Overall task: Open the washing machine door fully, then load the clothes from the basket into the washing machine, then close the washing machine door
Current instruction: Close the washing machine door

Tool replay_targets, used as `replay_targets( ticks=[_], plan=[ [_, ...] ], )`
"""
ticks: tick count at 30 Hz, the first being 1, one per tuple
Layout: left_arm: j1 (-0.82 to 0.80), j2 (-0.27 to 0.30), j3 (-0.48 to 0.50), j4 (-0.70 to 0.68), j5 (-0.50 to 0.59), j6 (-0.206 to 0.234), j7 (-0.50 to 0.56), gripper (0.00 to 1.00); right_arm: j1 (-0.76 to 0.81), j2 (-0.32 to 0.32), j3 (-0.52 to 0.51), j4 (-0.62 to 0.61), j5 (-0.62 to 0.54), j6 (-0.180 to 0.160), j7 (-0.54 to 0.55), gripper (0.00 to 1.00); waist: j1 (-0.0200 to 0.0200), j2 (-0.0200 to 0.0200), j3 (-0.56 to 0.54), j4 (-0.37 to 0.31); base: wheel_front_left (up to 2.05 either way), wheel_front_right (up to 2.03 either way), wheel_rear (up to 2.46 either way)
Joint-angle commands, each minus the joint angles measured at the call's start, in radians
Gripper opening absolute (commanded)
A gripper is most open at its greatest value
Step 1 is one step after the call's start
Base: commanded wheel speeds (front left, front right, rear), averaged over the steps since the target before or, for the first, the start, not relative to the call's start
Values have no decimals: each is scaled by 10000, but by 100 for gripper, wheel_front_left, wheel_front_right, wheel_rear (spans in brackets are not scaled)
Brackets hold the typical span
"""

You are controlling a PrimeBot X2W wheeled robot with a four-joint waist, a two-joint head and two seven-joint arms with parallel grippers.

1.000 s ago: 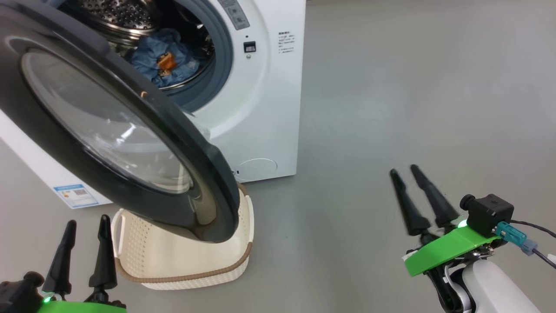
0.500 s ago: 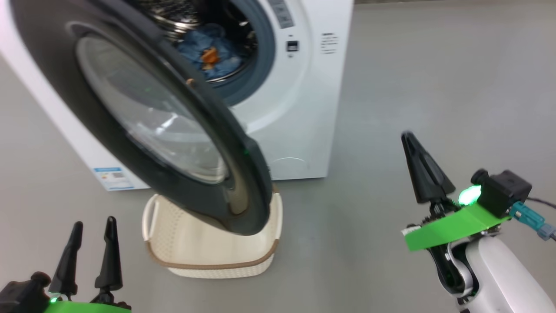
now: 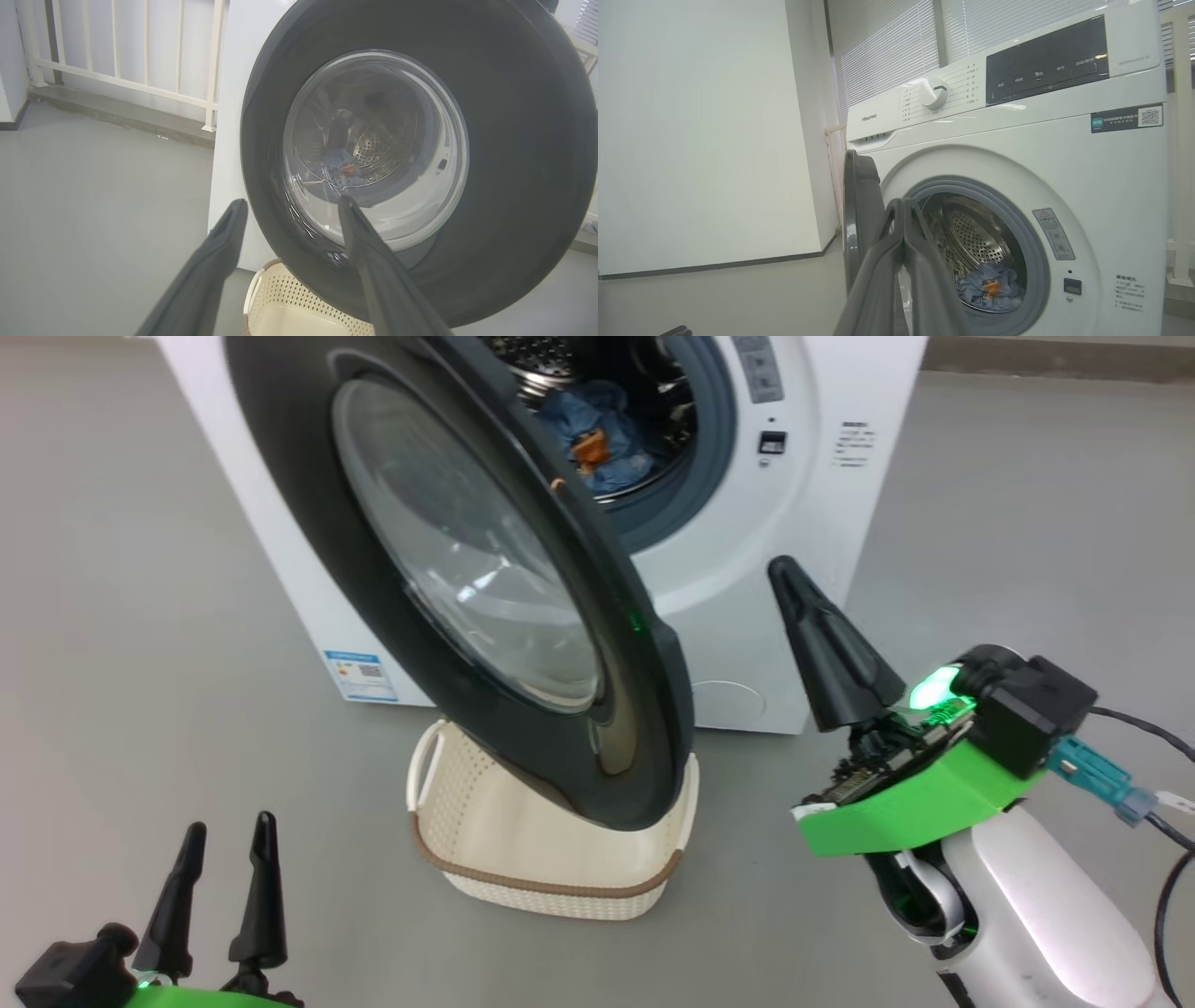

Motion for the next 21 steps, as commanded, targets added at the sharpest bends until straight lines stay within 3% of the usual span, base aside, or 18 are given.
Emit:
replay_targets(
  ticks=[1,9,21],
  plan=[
    [-374,232,285,-164,-23,6,-64,100,-337,71,291,-291,-1,46,-76,0,0,0,-26,370,0,0,0],
    [-382,164,204,-76,-55,6,-64,100,-679,-259,1886,126,241,46,-76,0,0,0,-67,885,0,0,0],
    [-371,108,301,-77,-105,6,-64,100,-1133,-806,3804,2182,662,46,-76,0,0,0,-17,1222,0,0,0]
  ],
)
